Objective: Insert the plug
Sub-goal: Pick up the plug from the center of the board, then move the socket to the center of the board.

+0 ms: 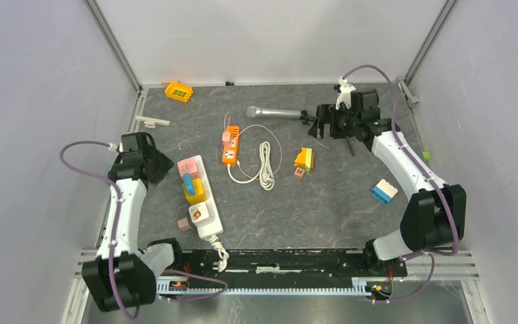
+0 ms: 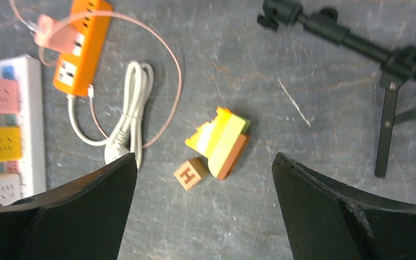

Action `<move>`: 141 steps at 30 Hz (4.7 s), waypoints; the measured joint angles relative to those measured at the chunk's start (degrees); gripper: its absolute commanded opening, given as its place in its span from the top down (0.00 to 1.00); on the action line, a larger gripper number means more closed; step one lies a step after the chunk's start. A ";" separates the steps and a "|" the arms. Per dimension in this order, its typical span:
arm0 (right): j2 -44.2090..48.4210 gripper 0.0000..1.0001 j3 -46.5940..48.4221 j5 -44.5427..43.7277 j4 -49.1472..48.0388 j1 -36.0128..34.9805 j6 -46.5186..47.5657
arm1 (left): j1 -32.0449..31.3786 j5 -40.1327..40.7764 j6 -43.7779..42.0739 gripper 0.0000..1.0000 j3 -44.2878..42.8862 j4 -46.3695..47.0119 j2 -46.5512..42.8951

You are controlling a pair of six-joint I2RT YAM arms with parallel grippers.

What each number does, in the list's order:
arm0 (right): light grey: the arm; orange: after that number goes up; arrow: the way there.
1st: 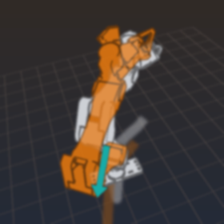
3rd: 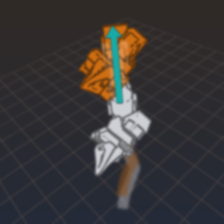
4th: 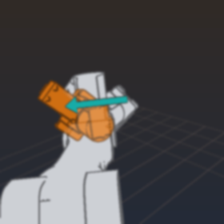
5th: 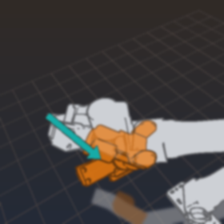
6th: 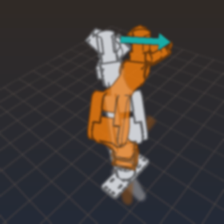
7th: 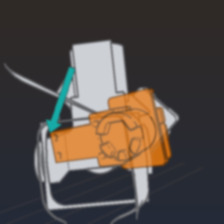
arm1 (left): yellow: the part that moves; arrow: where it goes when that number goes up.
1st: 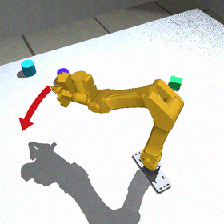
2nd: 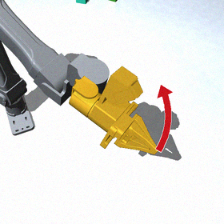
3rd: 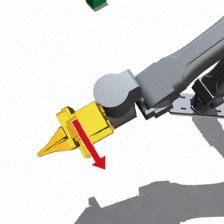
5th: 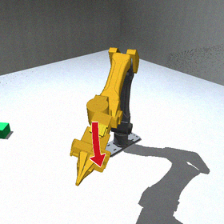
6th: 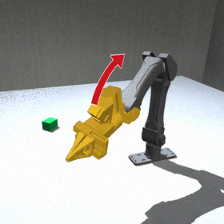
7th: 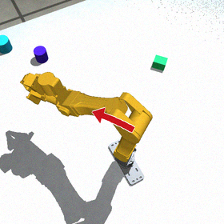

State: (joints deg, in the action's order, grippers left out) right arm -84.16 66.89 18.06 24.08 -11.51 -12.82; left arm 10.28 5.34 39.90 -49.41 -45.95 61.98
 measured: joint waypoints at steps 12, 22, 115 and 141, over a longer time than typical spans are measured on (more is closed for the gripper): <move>-10.23 0.02 21.92 6.56 -4.15 -5.51 -2.73 | 0.00 -27.78 4.26 0.72 -4.24 32.20 -2.93; -12.83 0.02 23.82 17.64 -16.61 -17.22 4.66 | -1.88 -40.44 9.60 0.79 -4.59 43.21 0.17; -12.41 1.00 14.14 -10.86 -2.56 -24.52 16.70 | -22.18 -26.64 -4.79 0.16 -27.12 21.03 47.08; -17.07 1.00 21.27 -6.45 1.05 -22.91 16.92 | -31.30 -19.50 5.11 0.09 -24.22 24.11 42.60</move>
State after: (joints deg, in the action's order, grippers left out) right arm -101.23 88.16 11.62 25.12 -34.41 4.10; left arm -21.02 -14.15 45.01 -73.63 -21.85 104.57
